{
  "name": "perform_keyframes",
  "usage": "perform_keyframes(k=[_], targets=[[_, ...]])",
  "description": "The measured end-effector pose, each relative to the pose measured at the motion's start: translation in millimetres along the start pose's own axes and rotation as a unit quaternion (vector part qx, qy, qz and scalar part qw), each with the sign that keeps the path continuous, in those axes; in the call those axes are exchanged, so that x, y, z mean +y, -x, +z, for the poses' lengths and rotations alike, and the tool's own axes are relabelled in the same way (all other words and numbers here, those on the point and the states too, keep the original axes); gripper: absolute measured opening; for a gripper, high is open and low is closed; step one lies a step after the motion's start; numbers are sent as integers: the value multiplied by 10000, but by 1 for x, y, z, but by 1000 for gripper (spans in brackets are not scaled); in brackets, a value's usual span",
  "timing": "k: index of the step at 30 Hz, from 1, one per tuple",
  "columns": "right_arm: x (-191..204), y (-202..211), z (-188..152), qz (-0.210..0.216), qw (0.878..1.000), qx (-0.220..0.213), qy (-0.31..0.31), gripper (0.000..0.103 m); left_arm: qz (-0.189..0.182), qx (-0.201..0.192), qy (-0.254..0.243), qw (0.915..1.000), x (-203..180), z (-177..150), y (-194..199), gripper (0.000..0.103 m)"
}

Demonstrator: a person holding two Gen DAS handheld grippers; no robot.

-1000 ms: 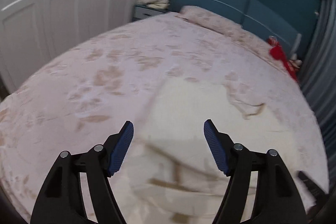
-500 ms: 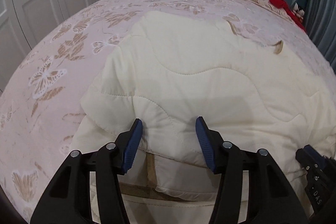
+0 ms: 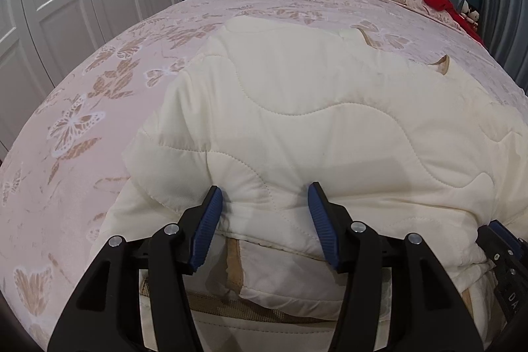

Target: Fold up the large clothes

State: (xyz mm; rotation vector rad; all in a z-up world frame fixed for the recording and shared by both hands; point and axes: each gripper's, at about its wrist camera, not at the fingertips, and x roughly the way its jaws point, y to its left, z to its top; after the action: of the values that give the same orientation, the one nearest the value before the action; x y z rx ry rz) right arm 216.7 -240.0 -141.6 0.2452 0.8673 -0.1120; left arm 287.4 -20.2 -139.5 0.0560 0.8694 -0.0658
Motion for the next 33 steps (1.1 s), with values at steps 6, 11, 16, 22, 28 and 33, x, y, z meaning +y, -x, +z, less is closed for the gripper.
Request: perform_keyframes(k=[6, 11, 16, 22, 28, 33], targets=[[-4, 1, 3, 145, 9998, 14, -106, 18, -61, -4, 52, 10000, 2, 1, 3, 53], [1, 25, 16, 132, 9994, 278, 123, 22, -392, 109, -24, 9992, 13, 16, 34, 53], [-4, 53, 48, 314, 9995, 74, 26, 30, -801, 5, 554, 9952, 52, 70, 55, 61], [7, 16, 130, 707, 9968, 35, -360, 32, -869, 231, 914, 9917, 65, 152, 6, 61], [39, -66, 188, 617, 9972, 313, -282, 32, -598, 613, 890, 9923, 51, 187, -70, 61], [64, -124, 204, 745, 9955, 581, -59, 32, -443, 854, 792, 9922, 41, 174, -122, 61]])
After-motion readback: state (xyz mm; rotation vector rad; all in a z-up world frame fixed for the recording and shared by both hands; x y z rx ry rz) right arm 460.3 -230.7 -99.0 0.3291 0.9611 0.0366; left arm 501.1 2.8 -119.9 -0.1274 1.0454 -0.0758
